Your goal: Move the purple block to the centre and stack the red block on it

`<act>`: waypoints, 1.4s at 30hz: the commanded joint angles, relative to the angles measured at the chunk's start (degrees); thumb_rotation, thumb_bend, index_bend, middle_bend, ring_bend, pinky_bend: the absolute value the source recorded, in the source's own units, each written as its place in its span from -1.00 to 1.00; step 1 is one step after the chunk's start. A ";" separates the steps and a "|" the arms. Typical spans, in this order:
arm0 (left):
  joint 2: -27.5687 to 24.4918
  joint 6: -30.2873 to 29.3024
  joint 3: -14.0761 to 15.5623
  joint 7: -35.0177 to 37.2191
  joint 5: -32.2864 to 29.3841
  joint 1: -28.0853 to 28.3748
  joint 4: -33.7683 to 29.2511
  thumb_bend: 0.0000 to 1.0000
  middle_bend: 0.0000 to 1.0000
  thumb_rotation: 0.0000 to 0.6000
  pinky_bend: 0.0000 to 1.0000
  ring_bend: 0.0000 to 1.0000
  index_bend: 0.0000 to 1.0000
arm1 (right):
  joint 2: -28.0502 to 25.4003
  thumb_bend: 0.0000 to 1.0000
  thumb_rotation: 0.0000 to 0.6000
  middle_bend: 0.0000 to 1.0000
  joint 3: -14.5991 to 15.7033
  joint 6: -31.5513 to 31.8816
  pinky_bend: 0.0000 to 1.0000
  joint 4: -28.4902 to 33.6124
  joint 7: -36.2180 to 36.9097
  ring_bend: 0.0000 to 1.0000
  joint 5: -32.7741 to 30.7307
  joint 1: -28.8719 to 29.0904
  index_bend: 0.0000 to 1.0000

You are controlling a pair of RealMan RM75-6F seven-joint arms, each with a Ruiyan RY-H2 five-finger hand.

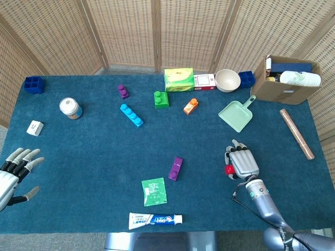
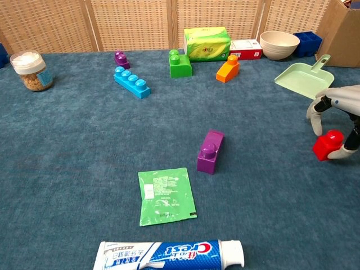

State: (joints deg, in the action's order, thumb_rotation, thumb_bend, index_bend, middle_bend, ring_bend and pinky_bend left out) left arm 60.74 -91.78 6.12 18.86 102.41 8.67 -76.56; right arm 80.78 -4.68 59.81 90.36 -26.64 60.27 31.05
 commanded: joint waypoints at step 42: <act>-2.06 -1.71 -0.46 -5.17 0.87 -0.79 -5.49 -0.32 -0.96 1.00 -1.00 -1.00 -0.70 | -10.68 -0.91 1.00 -0.36 -1.98 -3.71 -0.66 15.98 8.31 -0.79 12.96 3.92 0.27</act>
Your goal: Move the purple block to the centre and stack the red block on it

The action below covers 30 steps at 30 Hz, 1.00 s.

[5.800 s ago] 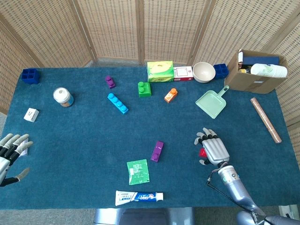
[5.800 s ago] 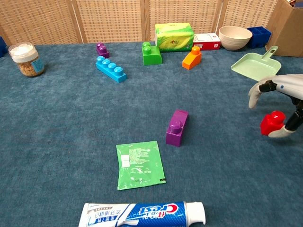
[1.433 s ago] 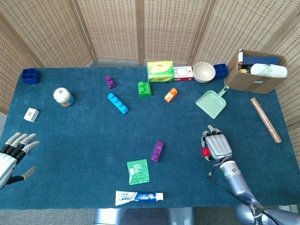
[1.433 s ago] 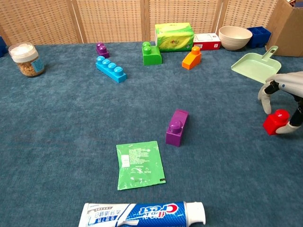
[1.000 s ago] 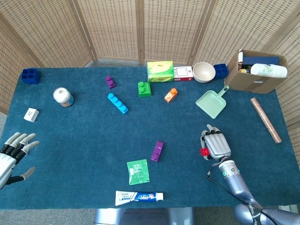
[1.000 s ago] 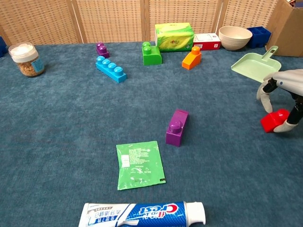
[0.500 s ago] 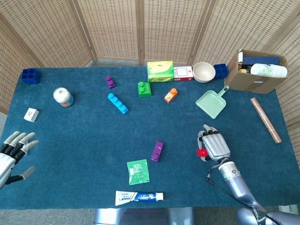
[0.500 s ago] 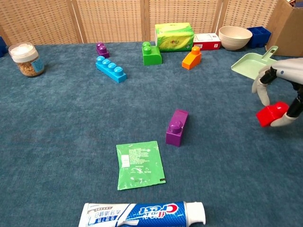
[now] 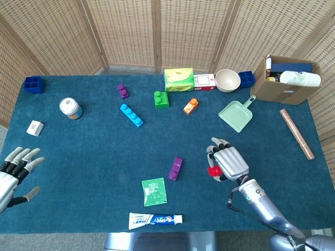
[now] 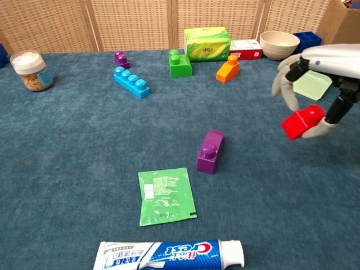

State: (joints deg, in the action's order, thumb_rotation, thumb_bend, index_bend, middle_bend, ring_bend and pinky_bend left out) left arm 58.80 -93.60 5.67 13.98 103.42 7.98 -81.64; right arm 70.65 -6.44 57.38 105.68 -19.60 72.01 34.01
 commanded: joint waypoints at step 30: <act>1.06 1.09 -0.53 -2.54 -2.76 -1.87 -1.96 -0.32 -0.96 1.00 -1.00 -1.00 -0.70 | 5.19 -0.91 1.00 -0.36 -3.92 -13.30 -0.66 -2.10 -0.08 -0.79 -1.51 14.91 0.25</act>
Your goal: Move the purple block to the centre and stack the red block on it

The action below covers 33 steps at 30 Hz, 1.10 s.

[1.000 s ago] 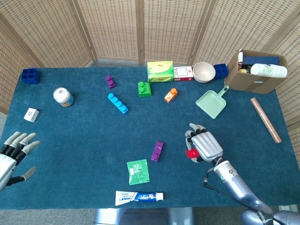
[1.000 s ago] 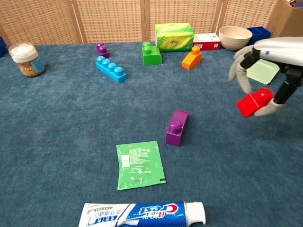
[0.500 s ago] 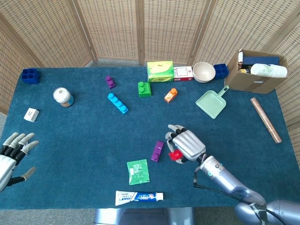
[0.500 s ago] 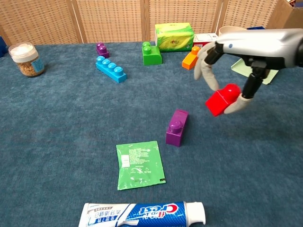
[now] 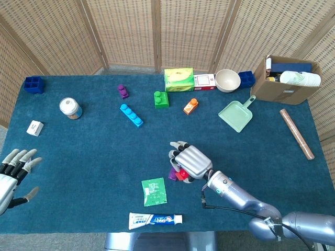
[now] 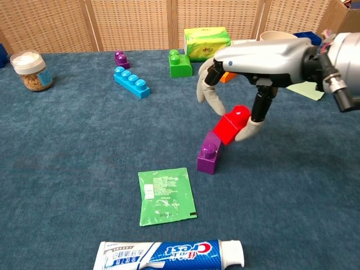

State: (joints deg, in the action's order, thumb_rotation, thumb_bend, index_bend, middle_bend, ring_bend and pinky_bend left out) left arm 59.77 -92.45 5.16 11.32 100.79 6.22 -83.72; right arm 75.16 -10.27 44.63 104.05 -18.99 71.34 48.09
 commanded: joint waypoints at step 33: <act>1.52 0.08 -0.54 2.65 -1.16 -0.91 2.39 -0.32 -0.96 1.00 -1.00 -1.00 -0.69 | 5.38 -0.94 1.00 -0.37 2.83 -1.98 -0.66 -5.09 -7.29 -0.79 -8.40 8.56 0.24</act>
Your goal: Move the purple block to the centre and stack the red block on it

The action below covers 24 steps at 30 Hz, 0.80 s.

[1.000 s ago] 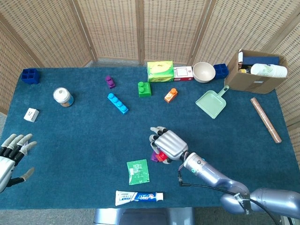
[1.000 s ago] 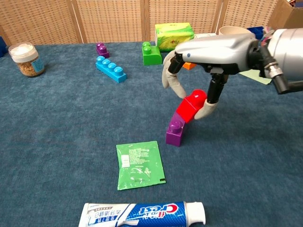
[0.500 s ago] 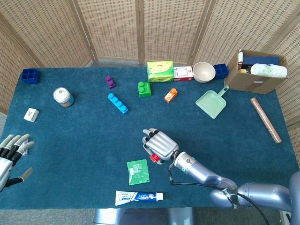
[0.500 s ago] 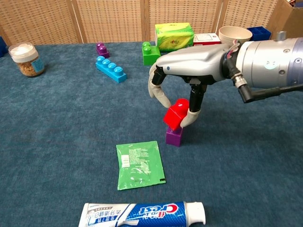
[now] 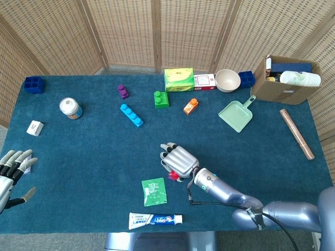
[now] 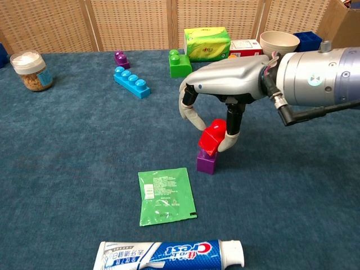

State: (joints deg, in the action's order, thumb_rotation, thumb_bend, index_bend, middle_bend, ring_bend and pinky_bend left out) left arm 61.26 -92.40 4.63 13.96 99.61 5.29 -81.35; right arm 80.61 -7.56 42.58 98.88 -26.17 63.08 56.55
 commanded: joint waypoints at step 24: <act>0.61 0.02 0.04 1.77 -0.48 -0.48 1.68 -0.32 -0.96 1.00 -1.00 -1.00 -0.69 | 1.70 -0.94 1.00 -0.37 1.68 0.05 -0.66 -1.07 -2.09 -0.79 -2.95 2.95 0.24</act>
State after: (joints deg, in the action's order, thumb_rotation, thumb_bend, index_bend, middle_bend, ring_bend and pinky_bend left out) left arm 61.84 -92.38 4.66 15.69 99.14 4.82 -79.72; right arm 82.24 -5.95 42.59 97.88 -28.15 60.26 59.41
